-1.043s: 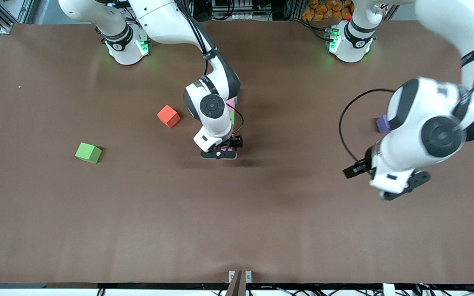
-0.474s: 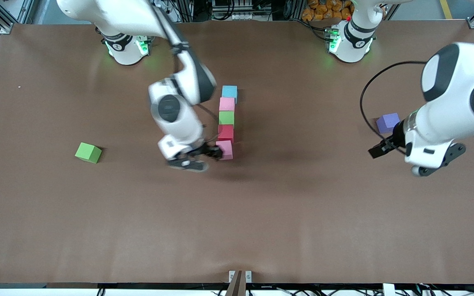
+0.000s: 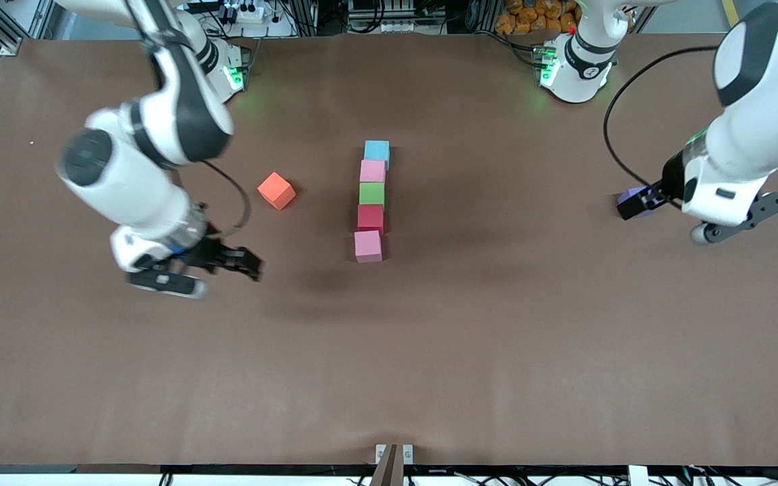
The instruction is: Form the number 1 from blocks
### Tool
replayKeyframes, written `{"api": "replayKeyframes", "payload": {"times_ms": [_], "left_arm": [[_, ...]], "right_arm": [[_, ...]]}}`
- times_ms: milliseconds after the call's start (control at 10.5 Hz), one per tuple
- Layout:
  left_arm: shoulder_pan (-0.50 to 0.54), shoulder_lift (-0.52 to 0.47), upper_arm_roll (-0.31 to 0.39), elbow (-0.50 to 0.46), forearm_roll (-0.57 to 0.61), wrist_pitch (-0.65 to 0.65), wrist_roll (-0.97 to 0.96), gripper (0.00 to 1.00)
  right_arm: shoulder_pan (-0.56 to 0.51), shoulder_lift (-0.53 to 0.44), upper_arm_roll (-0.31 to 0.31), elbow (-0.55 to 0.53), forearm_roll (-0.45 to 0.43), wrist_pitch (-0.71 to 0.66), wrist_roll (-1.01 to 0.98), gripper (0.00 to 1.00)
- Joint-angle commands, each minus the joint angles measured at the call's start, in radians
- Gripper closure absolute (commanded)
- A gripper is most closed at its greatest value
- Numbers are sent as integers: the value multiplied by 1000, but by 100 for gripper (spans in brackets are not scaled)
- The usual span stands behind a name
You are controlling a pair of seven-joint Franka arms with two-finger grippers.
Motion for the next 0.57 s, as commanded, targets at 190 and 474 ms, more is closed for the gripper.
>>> {"api": "replayKeyframes", "payload": {"times_ms": [190,474], "left_arm": [[-5,-119,11,-4,15,20,181,0],[3,-104,11,66,8,-7,326,0]], "right_arm": [[-328,-184,215,-21,-79,-182,-206,0],[-380,-197,208,96,-86,-310,-270,0]]}}
